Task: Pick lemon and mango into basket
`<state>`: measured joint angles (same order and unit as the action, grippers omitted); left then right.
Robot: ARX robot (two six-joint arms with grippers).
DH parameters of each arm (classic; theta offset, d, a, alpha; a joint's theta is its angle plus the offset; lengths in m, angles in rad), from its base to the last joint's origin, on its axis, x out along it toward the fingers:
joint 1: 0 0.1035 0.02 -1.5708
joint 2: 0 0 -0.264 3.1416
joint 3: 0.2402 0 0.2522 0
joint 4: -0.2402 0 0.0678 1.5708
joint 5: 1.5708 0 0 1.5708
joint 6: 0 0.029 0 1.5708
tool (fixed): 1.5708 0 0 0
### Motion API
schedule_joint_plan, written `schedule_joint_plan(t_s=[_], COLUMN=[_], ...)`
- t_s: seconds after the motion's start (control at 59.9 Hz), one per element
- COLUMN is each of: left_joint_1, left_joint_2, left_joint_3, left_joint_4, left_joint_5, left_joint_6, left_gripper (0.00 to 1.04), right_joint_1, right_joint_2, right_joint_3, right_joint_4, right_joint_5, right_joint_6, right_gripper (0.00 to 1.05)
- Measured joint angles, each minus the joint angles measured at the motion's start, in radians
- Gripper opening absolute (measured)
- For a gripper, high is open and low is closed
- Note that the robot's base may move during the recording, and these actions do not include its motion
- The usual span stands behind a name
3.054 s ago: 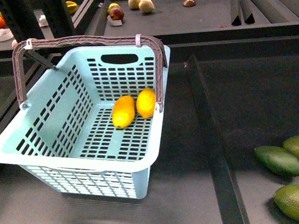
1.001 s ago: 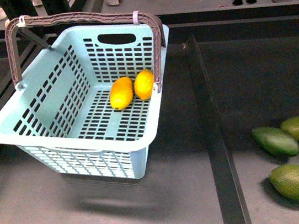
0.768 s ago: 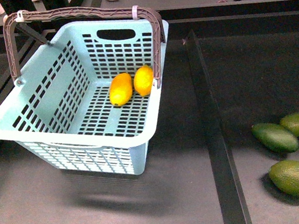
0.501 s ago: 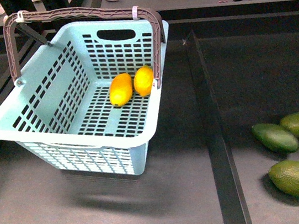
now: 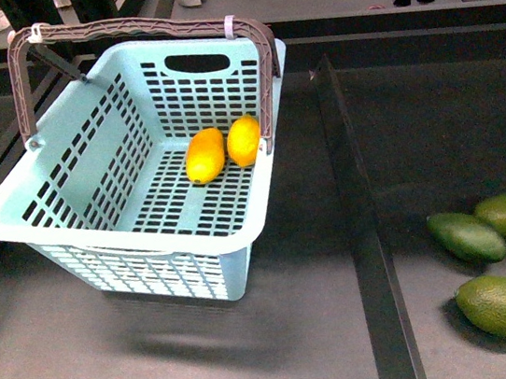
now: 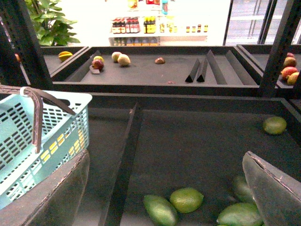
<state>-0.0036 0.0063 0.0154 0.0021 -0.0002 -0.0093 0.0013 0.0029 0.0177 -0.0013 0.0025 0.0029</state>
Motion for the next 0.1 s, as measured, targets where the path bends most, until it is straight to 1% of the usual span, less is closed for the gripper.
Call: schedule_joint_plan(t_s=[0.1], left_joint_1=[0.0], left_joint_2=[0.0], left_joint_3=[0.0], left_joint_4=[0.0], left_joint_5=[0.0], left_joint_6=[0.0], left_gripper=[0.98], right_joint_1=[0.0], right_joint_2=[0.0], right_joint_3=[0.0], right_joint_4=[0.0], right_joint_5=[0.0], right_joint_6=[0.0], right_gripper=[0.96])
